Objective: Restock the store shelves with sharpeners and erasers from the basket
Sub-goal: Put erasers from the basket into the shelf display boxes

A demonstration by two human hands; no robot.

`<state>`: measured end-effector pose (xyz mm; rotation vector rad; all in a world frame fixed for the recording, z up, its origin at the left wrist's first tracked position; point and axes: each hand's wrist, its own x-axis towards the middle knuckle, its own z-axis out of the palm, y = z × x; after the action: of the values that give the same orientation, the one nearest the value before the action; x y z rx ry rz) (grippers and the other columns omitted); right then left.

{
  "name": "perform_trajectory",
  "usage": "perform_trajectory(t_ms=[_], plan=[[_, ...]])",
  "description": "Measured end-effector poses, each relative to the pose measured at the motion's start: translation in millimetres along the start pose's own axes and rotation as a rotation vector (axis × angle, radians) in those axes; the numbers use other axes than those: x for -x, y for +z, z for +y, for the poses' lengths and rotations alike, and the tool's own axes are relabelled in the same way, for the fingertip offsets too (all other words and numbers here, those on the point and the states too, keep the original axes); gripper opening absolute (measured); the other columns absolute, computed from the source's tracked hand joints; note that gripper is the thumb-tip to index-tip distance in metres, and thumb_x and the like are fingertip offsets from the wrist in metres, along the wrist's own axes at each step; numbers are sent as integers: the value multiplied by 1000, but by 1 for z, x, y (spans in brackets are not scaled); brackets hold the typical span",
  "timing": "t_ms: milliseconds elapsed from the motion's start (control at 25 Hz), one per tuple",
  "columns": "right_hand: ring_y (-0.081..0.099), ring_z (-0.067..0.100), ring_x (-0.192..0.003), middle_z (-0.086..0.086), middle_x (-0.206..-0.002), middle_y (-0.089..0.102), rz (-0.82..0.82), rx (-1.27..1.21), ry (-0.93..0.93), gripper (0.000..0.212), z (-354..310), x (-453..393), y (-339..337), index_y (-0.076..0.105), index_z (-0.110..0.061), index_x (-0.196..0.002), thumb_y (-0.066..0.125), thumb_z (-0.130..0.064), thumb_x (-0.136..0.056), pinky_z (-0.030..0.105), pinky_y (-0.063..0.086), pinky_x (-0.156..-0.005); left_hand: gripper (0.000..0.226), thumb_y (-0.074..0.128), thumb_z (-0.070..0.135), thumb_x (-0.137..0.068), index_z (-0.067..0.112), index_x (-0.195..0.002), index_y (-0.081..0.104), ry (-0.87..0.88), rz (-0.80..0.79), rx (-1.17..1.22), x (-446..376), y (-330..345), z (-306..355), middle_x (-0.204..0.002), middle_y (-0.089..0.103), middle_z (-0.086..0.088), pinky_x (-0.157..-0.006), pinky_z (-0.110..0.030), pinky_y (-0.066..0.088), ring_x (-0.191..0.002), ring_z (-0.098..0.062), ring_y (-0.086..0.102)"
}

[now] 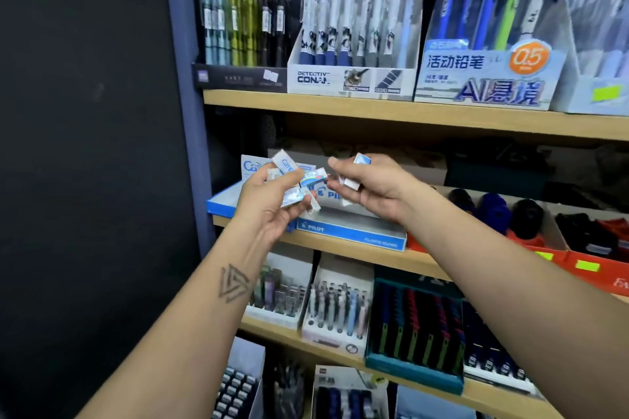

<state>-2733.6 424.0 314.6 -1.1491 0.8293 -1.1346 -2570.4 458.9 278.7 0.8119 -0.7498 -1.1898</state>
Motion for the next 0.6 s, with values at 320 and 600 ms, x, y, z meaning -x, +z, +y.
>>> perform_trajectory(t_ms=[320, 600], plan=[[74, 34, -88, 30, -93, 71, -88, 83, 110, 21, 5, -41, 22, 59, 8, -101, 54, 22, -86, 31, 63, -65, 12, 70, 1, -89, 10, -92, 62, 83, 197, 37, -13, -25, 14, -103, 71, -18, -55, -28, 58, -84, -31, 72], [75, 24, -92, 13, -100, 76, -71, 414, 79, 31, 12, -74, 37, 61, -2, -117, 69, 3, -88, 17, 40, -39, 13, 72, 2, -88, 8, -95, 64, 120, 279, 14, -18, -41, 22, -98, 72, -13, -60, -30, 60, -82, -28, 74]])
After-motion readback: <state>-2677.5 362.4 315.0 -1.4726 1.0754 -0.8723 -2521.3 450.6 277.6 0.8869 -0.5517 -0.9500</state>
